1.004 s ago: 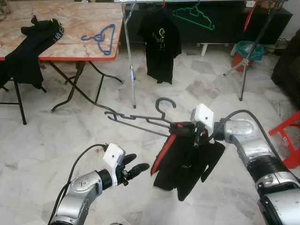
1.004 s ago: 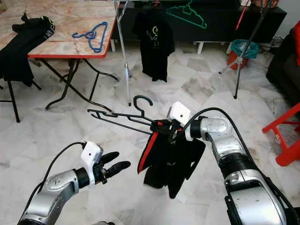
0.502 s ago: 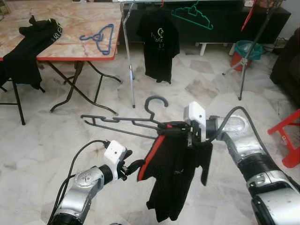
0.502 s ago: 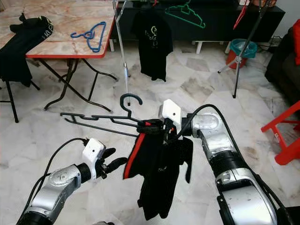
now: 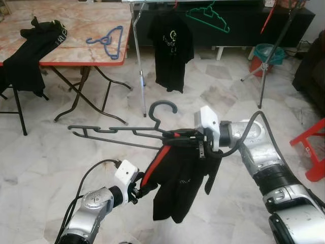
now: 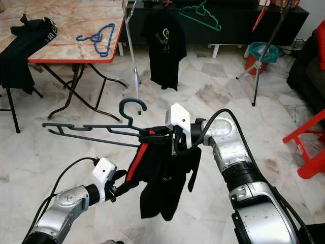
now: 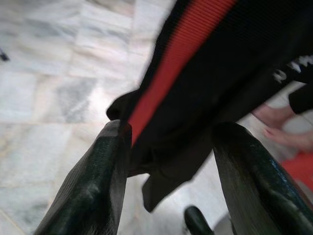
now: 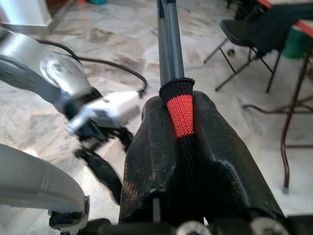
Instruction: Hang hanger
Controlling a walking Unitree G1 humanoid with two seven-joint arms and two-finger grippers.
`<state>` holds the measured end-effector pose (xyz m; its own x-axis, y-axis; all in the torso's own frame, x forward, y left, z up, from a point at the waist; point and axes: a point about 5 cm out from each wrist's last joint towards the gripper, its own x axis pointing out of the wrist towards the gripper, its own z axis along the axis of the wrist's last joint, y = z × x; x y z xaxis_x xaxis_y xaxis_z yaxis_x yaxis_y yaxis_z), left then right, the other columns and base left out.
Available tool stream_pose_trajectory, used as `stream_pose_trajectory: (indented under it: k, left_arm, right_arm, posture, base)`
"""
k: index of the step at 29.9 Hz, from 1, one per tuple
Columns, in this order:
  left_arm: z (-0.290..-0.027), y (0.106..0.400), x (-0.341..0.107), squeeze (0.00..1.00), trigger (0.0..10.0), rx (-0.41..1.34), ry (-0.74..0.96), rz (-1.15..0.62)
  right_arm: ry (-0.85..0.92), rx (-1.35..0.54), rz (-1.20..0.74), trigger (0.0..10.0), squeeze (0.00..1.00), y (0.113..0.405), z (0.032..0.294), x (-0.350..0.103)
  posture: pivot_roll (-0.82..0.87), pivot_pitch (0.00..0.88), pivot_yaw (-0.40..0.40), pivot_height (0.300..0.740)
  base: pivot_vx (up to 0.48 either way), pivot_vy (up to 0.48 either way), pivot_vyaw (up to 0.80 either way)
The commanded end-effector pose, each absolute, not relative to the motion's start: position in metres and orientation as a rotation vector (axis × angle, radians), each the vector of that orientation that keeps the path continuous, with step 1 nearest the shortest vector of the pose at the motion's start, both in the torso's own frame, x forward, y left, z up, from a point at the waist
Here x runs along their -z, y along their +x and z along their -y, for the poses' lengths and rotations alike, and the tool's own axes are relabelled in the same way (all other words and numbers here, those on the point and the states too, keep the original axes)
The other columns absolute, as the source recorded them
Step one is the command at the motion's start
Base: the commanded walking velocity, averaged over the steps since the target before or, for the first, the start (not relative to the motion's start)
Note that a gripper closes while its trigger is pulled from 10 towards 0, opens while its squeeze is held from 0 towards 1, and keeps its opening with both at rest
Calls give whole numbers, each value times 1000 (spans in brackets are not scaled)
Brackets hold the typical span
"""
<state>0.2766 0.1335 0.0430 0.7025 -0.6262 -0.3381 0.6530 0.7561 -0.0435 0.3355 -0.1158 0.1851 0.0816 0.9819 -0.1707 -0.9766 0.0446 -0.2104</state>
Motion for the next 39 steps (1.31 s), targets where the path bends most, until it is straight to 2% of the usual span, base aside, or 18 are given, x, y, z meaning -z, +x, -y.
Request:
stream_pose_trajectory:
  k: [1,10,15,28,39]
  left_arm:
    - [-135,279,-43,0,10000,685,87,-338]
    - [-135,282,-42,0,10000,655,63,-308]
    - [-141,288,-42,0,10000,579,72,-293]
    - [-122,266,-39,0,10000,866,-44,-329]
    - [-123,267,-37,0,10000,864,-19,-340]
  right_arm:
    - [-312,-1525,72,0,0,333,112,-196]
    - [-317,-1546,67,0,0,329,111,-197]
    - [-319,-1547,61,0,0,329,111,-196]
    - [-320,-1546,63,0,0,329,111,-200]
    - [-323,-1548,72,0,0,330,109,-203]
  posture:
    - [40,111,-48,740]
    - [38,110,-48,740]
    - [38,111,-50,740]
    - [36,109,-53,740]
    - [33,109,-56,740]
  base:
    - [0,0,0]
    - [0,0,0]
    - [0,0,0]
    - [0,0,0]
    - [0,0,0]
